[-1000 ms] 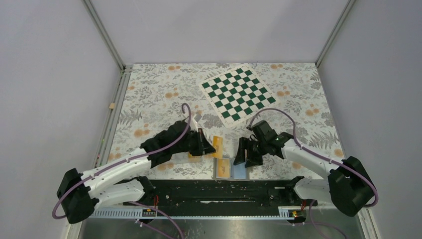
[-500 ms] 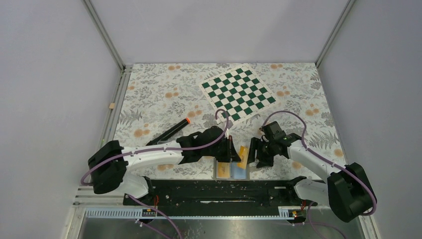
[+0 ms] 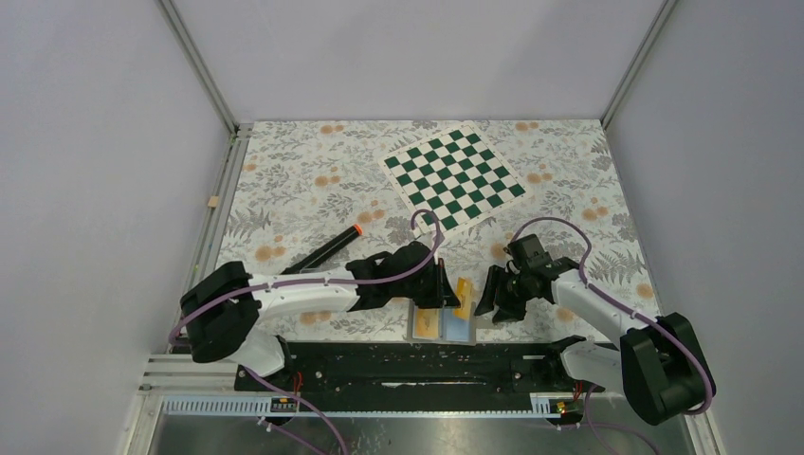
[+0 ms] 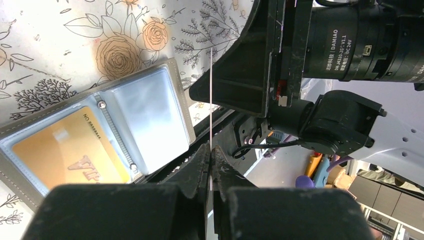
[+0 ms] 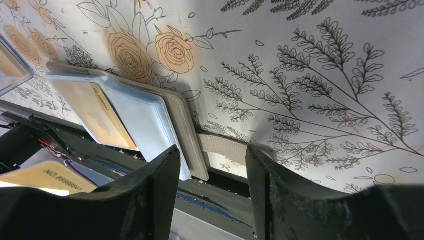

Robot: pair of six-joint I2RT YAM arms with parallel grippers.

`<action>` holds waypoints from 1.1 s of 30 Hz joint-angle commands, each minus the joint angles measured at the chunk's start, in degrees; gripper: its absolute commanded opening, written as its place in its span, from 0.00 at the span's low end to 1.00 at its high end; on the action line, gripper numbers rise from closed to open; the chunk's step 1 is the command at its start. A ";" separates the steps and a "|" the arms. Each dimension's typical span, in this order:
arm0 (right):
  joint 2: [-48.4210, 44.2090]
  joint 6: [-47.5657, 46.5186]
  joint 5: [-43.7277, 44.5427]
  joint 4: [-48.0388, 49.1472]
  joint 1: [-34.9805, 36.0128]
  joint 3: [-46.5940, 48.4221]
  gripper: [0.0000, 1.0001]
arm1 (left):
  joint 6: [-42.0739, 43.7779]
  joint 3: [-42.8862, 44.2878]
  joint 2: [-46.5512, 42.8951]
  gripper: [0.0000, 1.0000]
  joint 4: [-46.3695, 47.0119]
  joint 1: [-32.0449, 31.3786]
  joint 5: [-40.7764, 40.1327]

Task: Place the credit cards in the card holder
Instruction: Insert the credit card into the card holder.

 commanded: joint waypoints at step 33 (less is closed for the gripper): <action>1.38 1.44 -4.35 5.21 -0.38 -3.44 0.54 | -2.64 -9.36 -2.69 0.00 1.36 0.93 -7.67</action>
